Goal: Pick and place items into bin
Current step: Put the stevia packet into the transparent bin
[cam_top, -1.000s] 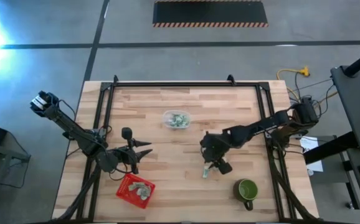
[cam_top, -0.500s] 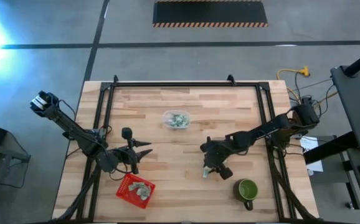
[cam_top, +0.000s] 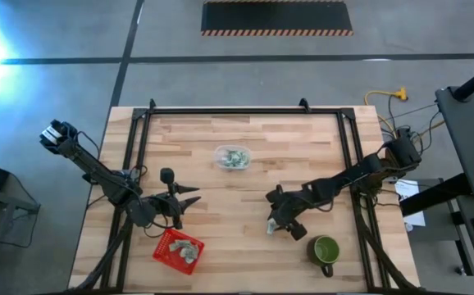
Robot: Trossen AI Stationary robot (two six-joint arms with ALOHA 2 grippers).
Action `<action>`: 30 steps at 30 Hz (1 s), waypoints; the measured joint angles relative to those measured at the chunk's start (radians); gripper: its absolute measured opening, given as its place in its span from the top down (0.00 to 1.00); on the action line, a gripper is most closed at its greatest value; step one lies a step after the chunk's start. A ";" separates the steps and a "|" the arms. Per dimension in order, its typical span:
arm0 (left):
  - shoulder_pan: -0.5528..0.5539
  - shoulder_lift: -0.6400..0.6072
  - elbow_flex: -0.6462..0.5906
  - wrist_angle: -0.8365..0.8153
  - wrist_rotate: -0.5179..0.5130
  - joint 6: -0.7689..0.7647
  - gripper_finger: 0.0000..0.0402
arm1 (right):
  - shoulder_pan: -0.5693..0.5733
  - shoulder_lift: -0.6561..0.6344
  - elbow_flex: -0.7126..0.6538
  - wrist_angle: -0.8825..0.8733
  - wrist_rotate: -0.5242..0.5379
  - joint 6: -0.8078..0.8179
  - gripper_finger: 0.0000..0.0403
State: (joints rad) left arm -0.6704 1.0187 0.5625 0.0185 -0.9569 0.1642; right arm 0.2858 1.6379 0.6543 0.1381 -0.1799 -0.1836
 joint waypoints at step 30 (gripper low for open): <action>0.001 0.000 -0.005 -0.001 0.000 0.000 0.72 | 0.015 0.111 0.032 0.069 -0.013 -0.034 0.57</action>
State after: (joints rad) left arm -0.6693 1.0191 0.5575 0.0174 -0.9565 0.1642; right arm 0.3012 1.7489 0.6861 0.2070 -0.1932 -0.2174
